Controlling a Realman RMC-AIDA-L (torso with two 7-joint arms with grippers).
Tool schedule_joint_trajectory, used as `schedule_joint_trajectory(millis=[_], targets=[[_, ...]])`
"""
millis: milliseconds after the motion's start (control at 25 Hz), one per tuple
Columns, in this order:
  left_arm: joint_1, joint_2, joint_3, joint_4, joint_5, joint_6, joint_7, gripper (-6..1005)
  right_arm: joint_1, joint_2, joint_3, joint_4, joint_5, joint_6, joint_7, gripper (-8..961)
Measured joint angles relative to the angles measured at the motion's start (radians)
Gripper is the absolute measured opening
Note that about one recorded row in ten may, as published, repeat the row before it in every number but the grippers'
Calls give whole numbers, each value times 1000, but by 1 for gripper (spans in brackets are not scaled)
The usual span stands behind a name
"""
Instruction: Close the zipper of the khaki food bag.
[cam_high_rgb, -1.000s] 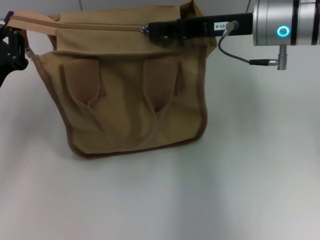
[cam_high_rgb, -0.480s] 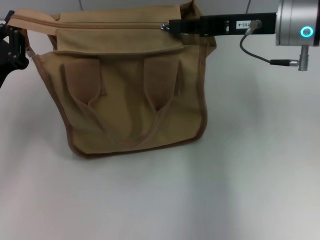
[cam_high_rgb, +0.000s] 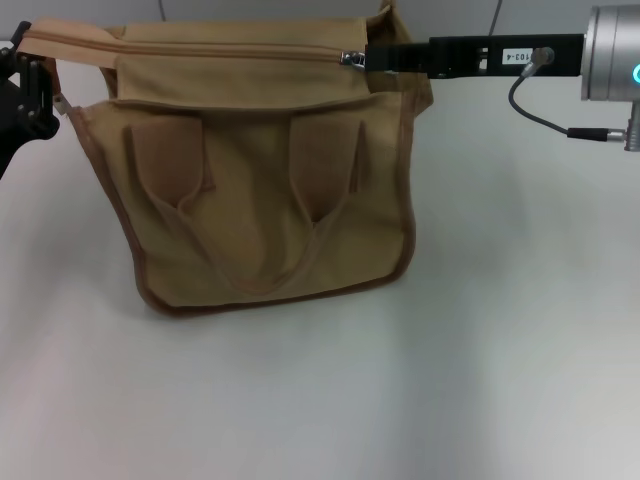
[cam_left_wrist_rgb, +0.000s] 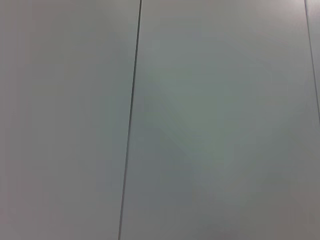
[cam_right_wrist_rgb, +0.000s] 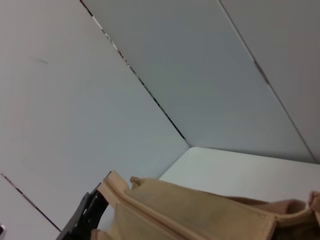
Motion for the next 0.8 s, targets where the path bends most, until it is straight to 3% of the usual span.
schedule_joint_trajectory(millis=[800], targets=[[-1,0,0,0,-2,0,0,18,-6,-7,17,5,5,-19,2,15]])
